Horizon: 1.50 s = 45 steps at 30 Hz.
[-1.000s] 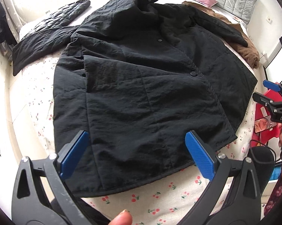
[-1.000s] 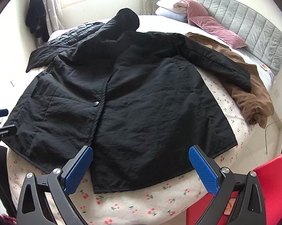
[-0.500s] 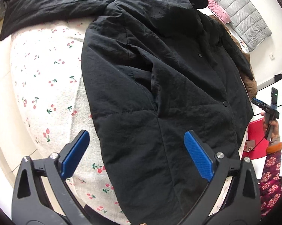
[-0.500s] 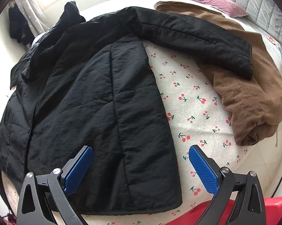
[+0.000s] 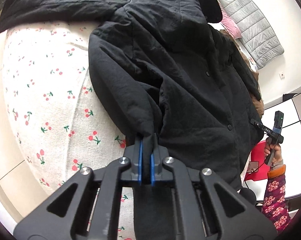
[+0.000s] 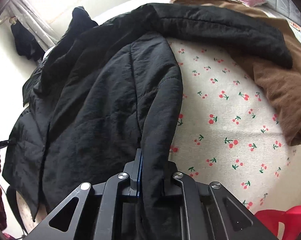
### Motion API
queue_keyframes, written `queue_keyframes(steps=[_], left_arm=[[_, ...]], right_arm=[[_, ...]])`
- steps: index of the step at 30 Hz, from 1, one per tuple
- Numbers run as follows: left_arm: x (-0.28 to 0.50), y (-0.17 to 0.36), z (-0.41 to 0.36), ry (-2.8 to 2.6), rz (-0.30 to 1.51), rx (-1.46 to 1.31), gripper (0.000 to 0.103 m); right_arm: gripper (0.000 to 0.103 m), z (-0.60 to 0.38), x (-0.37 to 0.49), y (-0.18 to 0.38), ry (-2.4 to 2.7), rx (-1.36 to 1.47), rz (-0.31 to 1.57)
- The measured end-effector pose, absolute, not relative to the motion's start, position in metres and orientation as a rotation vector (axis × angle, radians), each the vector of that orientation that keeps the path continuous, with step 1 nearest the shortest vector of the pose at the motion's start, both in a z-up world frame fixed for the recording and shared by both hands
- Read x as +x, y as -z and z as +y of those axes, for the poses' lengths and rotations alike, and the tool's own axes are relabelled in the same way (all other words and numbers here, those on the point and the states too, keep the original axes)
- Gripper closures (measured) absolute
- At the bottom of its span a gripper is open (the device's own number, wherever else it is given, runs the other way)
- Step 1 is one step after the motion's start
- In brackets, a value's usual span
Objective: Fold large clothes
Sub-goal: 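Close the left gripper on the coat hem while the right gripper grasps it too, then lift the held coat hem up off the bed with both grippers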
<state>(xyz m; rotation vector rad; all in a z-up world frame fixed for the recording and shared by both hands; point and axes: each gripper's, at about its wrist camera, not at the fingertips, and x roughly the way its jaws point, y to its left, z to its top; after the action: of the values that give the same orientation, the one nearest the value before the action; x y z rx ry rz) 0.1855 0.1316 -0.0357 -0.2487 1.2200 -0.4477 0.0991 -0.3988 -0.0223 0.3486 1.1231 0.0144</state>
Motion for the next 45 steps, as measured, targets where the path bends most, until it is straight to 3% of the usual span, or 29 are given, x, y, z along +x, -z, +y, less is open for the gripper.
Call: queue_keyframes(steps=[10, 14, 16, 18, 21, 22, 23, 24, 25, 27, 33, 45], left_arm=[[0.168, -0.041, 0.168, 0.448, 1.082, -0.274, 0.098], [0.155, -0.038, 0.174, 0.378, 1.148, -0.151, 0.096], [0.149, -0.025, 0.168, 0.328, 1.197, -0.018, 0.092], [0.148, -0.017, 0.162, 0.272, 1.220, 0.092, 0.085], [0.153, -0.030, 0.154, 0.217, 1.174, 0.180, 0.049], [0.160, -0.039, 0.152, 0.218, 1.148, 0.180, 0.033], [0.165, -0.051, 0.147, 0.222, 1.110, 0.179, 0.024], [0.171, -0.060, 0.142, 0.227, 1.082, 0.183, 0.022], [0.180, -0.070, 0.134, 0.234, 1.056, 0.192, 0.020], [0.199, -0.084, 0.115, 0.249, 1.032, 0.211, 0.018], [0.271, -0.101, 0.022, 0.357, 1.023, 0.184, 0.018], [0.416, -0.076, -0.194, 0.470, 0.939, 0.108, 0.018]], right_arm=[[0.093, -0.333, 0.008, -0.107, -0.105, 0.309, 1.022], [0.092, -0.307, -0.012, -0.101, -0.113, 0.289, 1.087], [0.086, -0.300, -0.019, -0.082, -0.092, 0.280, 1.166], [0.080, -0.300, -0.016, -0.057, -0.063, 0.268, 1.255], [0.076, -0.310, -0.007, -0.039, -0.008, 0.261, 1.342], [0.072, -0.312, -0.003, -0.043, 0.005, 0.266, 1.346], [0.069, -0.317, 0.004, -0.047, 0.016, 0.269, 1.336], [0.058, -0.322, 0.011, -0.053, 0.024, 0.270, 1.316], [0.046, -0.327, 0.020, -0.062, 0.029, 0.274, 1.291], [0.038, -0.335, 0.040, -0.080, 0.028, 0.297, 1.229], [0.036, -0.343, 0.119, -0.094, 0.002, 0.343, 1.124], [0.036, -0.321, 0.224, -0.038, -0.047, 0.281, 1.087]])
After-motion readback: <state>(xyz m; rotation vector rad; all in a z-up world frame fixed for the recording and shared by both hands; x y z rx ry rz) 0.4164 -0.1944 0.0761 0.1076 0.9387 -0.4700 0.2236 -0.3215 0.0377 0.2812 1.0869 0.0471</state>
